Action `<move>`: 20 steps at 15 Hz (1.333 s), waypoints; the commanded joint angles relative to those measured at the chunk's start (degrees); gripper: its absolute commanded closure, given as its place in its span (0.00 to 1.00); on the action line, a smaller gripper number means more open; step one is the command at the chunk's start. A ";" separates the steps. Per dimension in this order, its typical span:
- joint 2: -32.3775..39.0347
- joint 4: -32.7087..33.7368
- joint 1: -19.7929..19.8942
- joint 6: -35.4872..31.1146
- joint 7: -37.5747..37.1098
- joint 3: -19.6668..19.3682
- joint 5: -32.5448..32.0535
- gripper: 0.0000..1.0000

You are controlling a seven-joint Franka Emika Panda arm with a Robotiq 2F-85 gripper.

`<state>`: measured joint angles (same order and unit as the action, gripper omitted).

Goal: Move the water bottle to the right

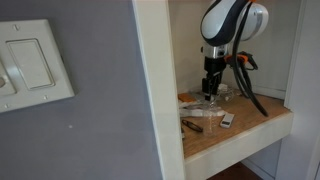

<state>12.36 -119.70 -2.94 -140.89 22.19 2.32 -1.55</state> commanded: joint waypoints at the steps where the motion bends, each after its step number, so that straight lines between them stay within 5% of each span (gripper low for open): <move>1: 1.77 1.67 1.01 -0.86 0.93 1.11 -0.31 0.47; 8: 0.44 2.21 1.26 2.28 0.65 1.14 -0.22 0.94; 20: -13.29 4.08 8.44 14.39 -13.47 -7.92 -4.43 0.92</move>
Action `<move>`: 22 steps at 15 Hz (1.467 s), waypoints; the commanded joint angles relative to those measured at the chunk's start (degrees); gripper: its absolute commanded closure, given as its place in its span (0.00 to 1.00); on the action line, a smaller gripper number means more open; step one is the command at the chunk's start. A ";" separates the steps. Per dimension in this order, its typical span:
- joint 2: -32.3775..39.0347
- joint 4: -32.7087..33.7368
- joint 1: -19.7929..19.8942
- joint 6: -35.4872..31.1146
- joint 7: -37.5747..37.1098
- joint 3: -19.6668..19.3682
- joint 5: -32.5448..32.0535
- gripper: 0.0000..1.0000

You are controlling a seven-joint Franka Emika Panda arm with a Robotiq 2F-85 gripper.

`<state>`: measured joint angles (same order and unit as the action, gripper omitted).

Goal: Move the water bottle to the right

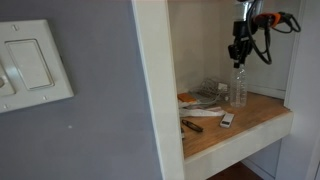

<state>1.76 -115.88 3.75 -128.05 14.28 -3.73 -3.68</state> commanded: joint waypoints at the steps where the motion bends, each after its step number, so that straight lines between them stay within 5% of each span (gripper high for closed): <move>1: -3.27 0.33 2.39 0.96 -7.87 -2.54 -3.15 0.92; 2: -3.53 0.38 2.95 -0.16 -10.47 -3.06 -4.49 0.92; 3: -2.52 0.39 2.48 0.36 -5.27 -2.67 -2.04 0.69; 10: -3.20 0.63 3.01 0.35 -8.86 -3.19 -3.27 0.69; 11: -3.20 0.63 3.02 0.35 -8.91 -3.19 -3.27 0.92; 22: 16.45 20.00 6.93 -4.68 -33.71 -9.94 -2.98 0.92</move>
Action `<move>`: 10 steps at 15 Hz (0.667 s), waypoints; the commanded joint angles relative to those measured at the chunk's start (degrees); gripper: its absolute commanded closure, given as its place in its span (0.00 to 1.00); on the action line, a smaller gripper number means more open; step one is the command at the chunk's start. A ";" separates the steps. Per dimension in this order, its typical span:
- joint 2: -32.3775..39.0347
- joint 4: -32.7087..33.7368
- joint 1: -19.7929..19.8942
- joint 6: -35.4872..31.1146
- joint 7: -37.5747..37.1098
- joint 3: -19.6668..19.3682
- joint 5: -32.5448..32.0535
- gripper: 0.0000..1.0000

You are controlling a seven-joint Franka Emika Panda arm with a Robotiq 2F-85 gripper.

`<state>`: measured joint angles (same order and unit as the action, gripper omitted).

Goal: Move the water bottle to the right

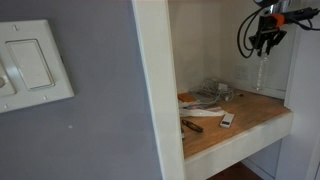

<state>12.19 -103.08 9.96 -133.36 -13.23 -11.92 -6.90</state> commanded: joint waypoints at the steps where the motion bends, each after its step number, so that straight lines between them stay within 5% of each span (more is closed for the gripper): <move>1: 7.65 8.84 0.76 0.96 -8.75 -2.61 0.08 0.92; 10: 21.44 22.22 -0.25 4.85 -32.41 -8.15 0.08 0.92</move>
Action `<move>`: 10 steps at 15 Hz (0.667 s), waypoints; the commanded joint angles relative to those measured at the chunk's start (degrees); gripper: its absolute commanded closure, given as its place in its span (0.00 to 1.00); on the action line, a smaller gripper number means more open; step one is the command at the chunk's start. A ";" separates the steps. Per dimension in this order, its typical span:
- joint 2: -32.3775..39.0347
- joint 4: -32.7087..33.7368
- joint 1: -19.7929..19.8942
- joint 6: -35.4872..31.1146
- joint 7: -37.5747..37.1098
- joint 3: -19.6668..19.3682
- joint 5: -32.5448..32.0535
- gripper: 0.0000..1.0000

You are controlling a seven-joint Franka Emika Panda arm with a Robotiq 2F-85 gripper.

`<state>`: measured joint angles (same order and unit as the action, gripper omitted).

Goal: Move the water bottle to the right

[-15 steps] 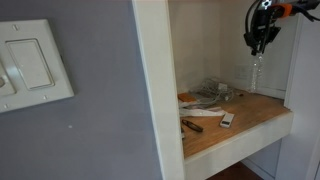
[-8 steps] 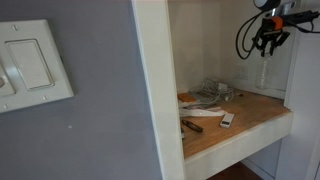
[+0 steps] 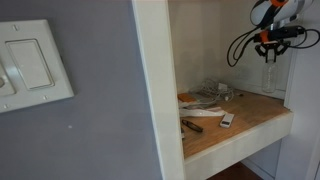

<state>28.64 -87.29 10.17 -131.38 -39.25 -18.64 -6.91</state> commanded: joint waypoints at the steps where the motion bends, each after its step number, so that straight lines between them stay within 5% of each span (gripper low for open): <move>1: 6.21 7.70 0.00 3.16 -7.35 -1.25 0.43 0.92; 10: 14.03 15.99 3.08 5.43 -9.74 0.00 2.68 0.92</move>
<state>39.28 -76.10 11.64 -127.29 -48.41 -19.22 -6.06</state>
